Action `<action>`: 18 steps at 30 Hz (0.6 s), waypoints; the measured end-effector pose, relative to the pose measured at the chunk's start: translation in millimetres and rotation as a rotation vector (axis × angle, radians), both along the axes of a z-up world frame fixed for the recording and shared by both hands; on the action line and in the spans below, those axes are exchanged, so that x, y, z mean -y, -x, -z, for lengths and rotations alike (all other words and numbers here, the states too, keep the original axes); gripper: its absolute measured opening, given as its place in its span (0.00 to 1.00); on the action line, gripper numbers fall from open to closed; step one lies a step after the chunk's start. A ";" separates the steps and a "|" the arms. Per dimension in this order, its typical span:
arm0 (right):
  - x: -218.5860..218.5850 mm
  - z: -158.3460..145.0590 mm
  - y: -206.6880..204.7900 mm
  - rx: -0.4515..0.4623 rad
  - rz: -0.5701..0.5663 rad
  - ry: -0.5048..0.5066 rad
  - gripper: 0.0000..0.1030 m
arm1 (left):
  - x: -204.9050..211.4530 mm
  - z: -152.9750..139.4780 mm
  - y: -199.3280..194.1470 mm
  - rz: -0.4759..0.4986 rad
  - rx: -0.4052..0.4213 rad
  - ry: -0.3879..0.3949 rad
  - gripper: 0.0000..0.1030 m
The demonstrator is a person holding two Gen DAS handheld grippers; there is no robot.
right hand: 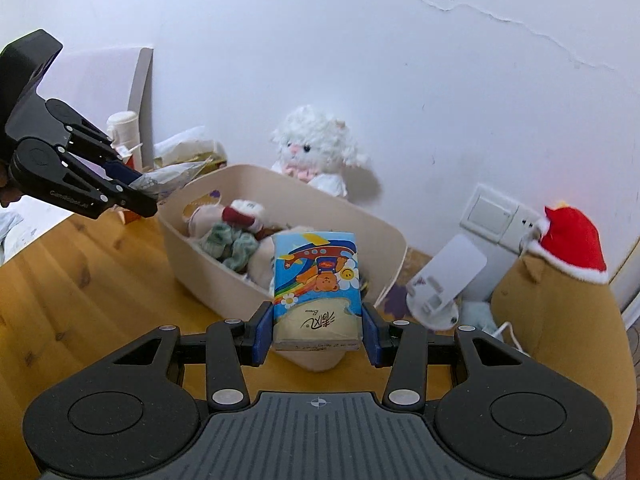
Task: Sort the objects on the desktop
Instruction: 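Carry the tissue pack and clear packet over the basket and release them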
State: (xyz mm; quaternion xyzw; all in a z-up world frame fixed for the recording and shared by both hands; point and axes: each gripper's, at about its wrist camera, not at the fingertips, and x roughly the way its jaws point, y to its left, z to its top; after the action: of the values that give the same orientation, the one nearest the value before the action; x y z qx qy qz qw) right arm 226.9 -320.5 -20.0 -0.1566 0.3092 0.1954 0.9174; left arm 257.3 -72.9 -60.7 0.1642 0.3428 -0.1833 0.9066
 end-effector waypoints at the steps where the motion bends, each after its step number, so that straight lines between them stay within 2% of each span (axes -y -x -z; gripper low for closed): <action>1: -0.4 0.3 -2.2 0.005 0.002 0.001 0.41 | -1.8 -2.0 -3.8 -0.005 0.005 0.002 0.26; 12: -4.4 1.1 -48.5 0.047 0.064 -0.015 0.41 | -9.1 -13.8 -55.4 -0.057 0.040 0.022 0.26; 18: -6.1 9.6 -80.6 0.049 0.098 -0.018 0.41 | -4.9 -1.3 -82.1 -0.089 0.016 0.026 0.26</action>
State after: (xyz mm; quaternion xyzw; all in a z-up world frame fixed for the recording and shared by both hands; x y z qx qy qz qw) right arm 307.4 -314.5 -29.5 -0.1378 0.2919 0.1493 0.9346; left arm 339.4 -68.1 -59.3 0.1382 0.3402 -0.1461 0.9186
